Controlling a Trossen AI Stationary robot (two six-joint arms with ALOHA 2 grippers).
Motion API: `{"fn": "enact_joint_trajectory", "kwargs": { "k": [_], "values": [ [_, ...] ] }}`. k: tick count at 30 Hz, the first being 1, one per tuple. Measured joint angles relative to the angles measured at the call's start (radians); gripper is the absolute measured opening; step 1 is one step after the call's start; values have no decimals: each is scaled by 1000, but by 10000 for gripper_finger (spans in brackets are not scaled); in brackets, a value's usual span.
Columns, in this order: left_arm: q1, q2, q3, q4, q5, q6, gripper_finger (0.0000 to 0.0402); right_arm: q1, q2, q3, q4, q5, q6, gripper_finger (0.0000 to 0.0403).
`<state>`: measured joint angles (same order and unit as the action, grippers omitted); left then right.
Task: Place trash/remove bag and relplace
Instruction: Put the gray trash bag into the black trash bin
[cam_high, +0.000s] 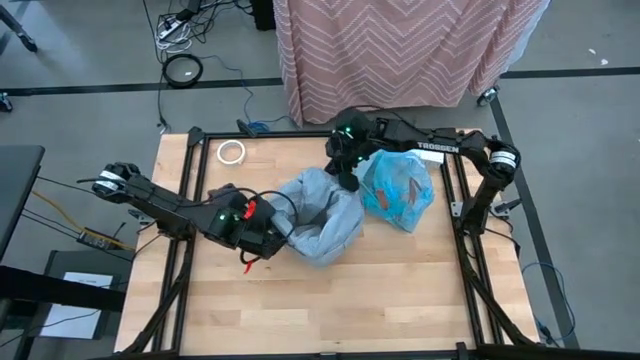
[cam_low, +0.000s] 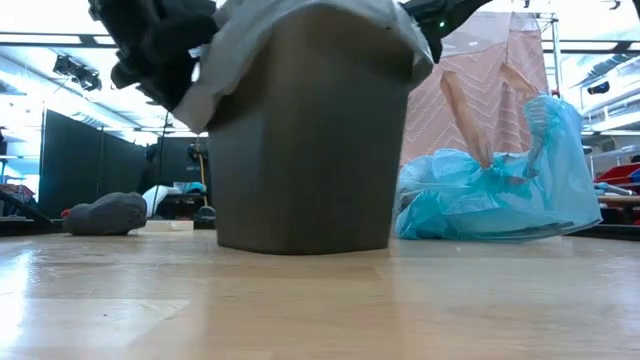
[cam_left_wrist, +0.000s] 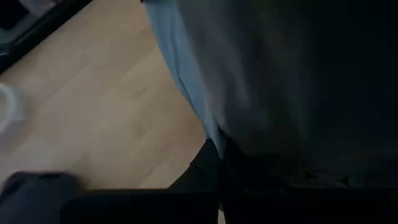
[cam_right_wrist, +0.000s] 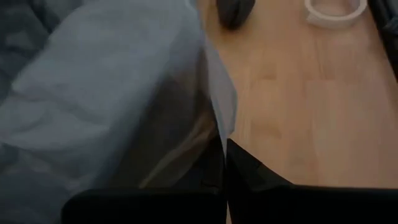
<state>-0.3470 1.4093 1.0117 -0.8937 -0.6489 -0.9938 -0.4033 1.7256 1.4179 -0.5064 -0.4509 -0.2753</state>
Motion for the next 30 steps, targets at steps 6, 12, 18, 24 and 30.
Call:
{"fn": "enact_joint_trajectory", "kwargs": {
  "k": [6,12,18,24,30],
  "values": [
    [-3,3,-73,195,-94,-12,1,7,-26,1,-80,2,-58,0],
    [-4,-1,-146,214,-164,-84,1,10,-28,-29,-96,26,-155,0],
    [-1,16,-208,258,-211,-86,1,0,-28,-135,-41,76,-273,0],
    [1,23,-210,296,-205,-75,1,1,-28,-184,64,84,-270,0],
    [1,22,-141,309,-257,47,3,-11,-27,-184,115,79,-205,0]
  ]
}}
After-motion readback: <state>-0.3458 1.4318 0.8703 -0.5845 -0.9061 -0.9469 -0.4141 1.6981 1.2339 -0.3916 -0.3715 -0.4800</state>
